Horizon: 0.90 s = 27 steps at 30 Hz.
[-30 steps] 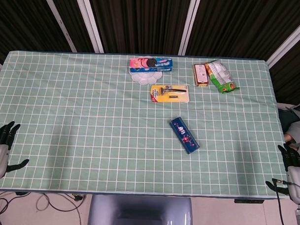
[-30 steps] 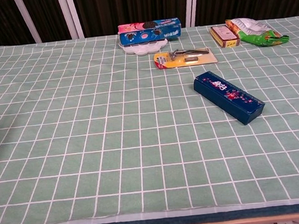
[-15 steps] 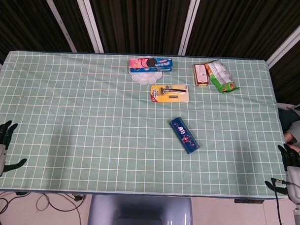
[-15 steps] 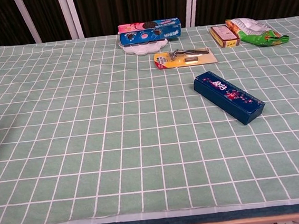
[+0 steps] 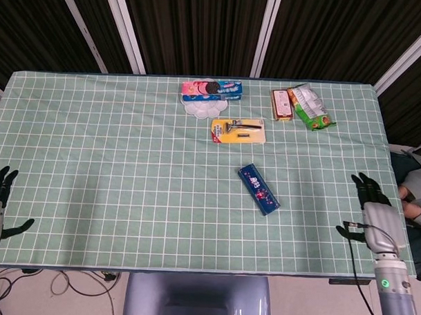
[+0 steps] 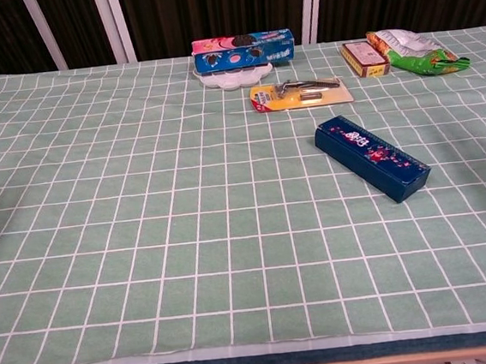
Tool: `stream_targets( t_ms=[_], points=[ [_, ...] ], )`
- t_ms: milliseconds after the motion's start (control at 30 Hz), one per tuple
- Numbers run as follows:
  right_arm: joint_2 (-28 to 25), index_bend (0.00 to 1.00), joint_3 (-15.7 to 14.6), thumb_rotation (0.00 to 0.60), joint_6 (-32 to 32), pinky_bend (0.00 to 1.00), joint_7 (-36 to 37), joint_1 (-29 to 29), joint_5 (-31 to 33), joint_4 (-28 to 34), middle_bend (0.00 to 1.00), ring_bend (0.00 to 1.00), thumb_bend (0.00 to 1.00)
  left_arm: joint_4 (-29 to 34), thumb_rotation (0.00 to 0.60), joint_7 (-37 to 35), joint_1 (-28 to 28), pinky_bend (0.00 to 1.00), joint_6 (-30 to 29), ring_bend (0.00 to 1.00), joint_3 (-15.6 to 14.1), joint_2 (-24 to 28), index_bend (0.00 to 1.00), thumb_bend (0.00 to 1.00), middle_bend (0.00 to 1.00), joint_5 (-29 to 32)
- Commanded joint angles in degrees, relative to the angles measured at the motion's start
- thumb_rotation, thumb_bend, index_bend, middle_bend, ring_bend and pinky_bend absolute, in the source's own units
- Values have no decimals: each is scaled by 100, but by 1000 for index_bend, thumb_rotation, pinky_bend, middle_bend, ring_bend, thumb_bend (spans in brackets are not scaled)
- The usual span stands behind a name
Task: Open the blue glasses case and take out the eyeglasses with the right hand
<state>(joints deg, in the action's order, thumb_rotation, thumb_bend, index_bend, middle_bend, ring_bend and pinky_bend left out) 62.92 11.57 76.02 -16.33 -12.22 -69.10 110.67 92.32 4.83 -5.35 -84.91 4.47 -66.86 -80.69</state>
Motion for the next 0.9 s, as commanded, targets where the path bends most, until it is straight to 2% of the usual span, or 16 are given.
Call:
stream_targets(
  t_ms=[33, 267, 433, 667, 900],
  points=[
    [608, 0, 291, 600, -325, 225, -596, -556, 556, 236, 0, 0, 48, -17, 600, -11, 3, 0, 21, 0, 18, -11, 0, 22, 0, 56],
    [1839, 0, 505, 600, -419, 225, -1482, -1360, 1411, 38, 0, 0, 49, -19, 600, 2, 10, 0, 96, 0, 56, 0, 0, 22, 0, 222],
    [2493, 0, 562, 600, -305, 224, -1916, -1726, 1847, -346, 0, 0, 45, -7, 600, -14, 2, 0, 150, 0, 66, 5, 0, 22, 0, 278],
    [3097, 0, 577, 600, -104, 212, -2180, -1989, 2178, -921, 0, 0, 35, -16, 600, -29, -30, 0, 244, 0, 60, 9, 0, 22, 0, 303],
    [3461, 0, 609, 600, -188, 212, -2192, -2168, 2440, -1416, 0, 0, 35, 0, 600, -60, -40, 0, 286, 0, 85, 9, 0, 22, 0, 370]
  ],
)
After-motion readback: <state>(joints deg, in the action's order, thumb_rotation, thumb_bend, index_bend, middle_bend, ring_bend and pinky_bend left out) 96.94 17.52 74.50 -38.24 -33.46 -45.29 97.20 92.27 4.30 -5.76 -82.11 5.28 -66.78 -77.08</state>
